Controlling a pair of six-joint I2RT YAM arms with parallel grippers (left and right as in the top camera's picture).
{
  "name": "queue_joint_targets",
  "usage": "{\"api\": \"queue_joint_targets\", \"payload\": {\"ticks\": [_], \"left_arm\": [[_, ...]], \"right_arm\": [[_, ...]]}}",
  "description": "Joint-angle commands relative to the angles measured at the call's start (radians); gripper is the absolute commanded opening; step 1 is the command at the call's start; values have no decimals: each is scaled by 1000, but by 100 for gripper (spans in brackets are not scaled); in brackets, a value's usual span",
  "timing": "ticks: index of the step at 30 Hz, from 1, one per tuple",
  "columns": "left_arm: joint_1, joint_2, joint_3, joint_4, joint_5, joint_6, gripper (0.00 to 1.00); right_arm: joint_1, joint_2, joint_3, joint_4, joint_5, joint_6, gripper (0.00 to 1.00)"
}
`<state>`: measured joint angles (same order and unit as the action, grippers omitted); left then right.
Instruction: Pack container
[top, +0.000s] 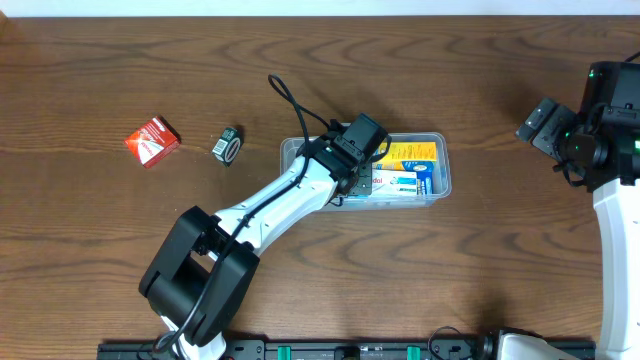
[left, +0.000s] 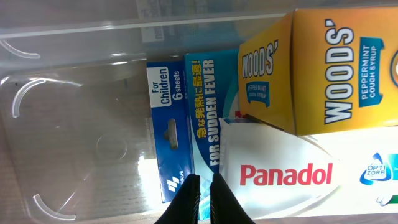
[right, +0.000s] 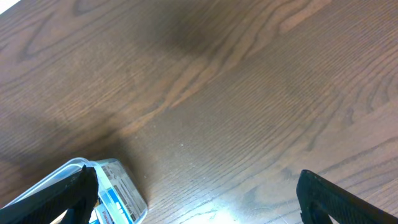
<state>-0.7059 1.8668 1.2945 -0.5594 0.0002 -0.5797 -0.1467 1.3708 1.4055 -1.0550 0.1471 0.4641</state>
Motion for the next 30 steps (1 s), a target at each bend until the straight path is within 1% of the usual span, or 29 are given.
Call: {"api": "queue_joint_targets", "payload": {"ticks": [1,8,15,17,18,20,23,28,30], "left_arm": [[0,25,-14,3,-1,-5,9],[0,74,-14,19,-1,-6,9],[0,75,-14,29,-1,-5,10],[0,75,-14,29,-1,-6,17],[0,75,-14,29,-1,-5,24],[0,75,-14,29,0,-5,31],[0,75,-14,29,0,-5,38],[0,74,-14,29,-1,-6,56],[0,74,-14,29,0,-6,61]], "right_arm": [[-5,2,4,-1,6,14,99],[-5,2,4,-1,6,14,99],[-5,2,4,-1,6,14,99],[-5,2,4,-1,6,14,99],[-5,2,4,-1,6,14,99],[-5,2,4,-1,6,14,99],[-5,2,4,-1,6,14,99],[-5,2,4,-1,6,14,99],[-5,2,4,-1,6,14,99]]}}
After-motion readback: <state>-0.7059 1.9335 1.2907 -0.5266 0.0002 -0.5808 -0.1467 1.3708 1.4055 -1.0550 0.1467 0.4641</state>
